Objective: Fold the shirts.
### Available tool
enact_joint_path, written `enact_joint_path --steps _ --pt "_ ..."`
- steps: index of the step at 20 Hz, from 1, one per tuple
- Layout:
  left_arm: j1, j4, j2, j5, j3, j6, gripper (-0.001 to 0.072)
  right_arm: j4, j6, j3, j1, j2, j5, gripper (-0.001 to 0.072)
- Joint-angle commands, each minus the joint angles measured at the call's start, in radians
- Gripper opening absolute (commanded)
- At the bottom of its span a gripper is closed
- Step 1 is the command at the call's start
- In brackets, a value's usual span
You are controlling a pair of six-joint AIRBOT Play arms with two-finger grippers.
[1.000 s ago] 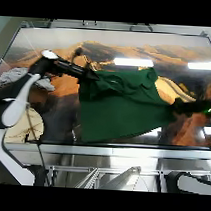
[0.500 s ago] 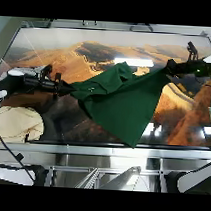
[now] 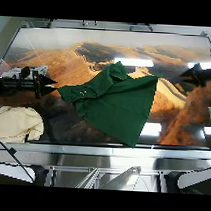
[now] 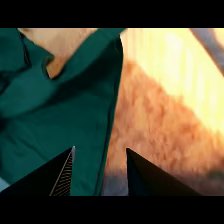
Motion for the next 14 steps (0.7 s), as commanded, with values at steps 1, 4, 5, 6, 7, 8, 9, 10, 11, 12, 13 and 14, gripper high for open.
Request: enact_joint_path --steps 1,4,5,6,7,8,9,10,11,12,13,14 --pt "0.021 0.093 -0.011 -0.068 0.073 0.0 0.0332 -0.006 -0.009 -0.304 -0.103 0.14 0.095 0.0361" --pt "-0.033 0.286 0.01 -0.032 0.06 0.0 0.0332 -0.003 -0.078 -0.753 -0.125 0.348 -0.114 0.0403" --pt "-0.057 0.318 0.01 0.003 0.061 0.006 0.0332 0.017 -0.092 -0.882 -0.115 0.4 -0.192 0.0534" --pt "-0.085 0.343 0.01 0.042 0.061 0.007 0.0332 0.06 -0.094 -1.003 -0.096 0.442 -0.269 0.0639" --pt "-0.114 0.346 0.009 0.073 0.061 0.007 0.0332 0.115 -0.119 -1.099 -0.069 0.466 -0.331 0.0633" --pt "-0.148 0.344 0.008 0.099 0.061 0.007 0.0332 0.187 -0.154 -1.181 -0.03 0.478 -0.383 0.0633" --pt "-0.178 0.345 0.008 0.123 0.061 0.007 0.0332 0.258 -0.184 -1.241 0.024 0.477 -0.424 0.0631" --pt "-0.204 0.345 0.005 0.138 0.061 0.007 0.0332 0.302 -0.196 -1.277 0.085 0.475 -0.463 0.0631" --pt "-0.227 0.345 -0.005 0.144 0.061 0.007 0.0332 0.323 -0.195 -1.295 0.161 0.467 -0.5 0.0631" --pt "-0.244 0.345 -0.019 0.146 0.061 0.007 0.0332 0.334 -0.183 -1.295 0.236 0.455 -0.528 0.063" --pt "-0.255 0.345 -0.039 0.144 0.061 0.007 0.0332 0.355 -0.158 -1.295 0.314 0.441 -0.553 0.0621" --pt "-0.262 0.345 -0.062 0.137 0.061 0.006 0.0333 0.395 -0.159 -1.295 0.38 0.429 -0.578 0.0506"
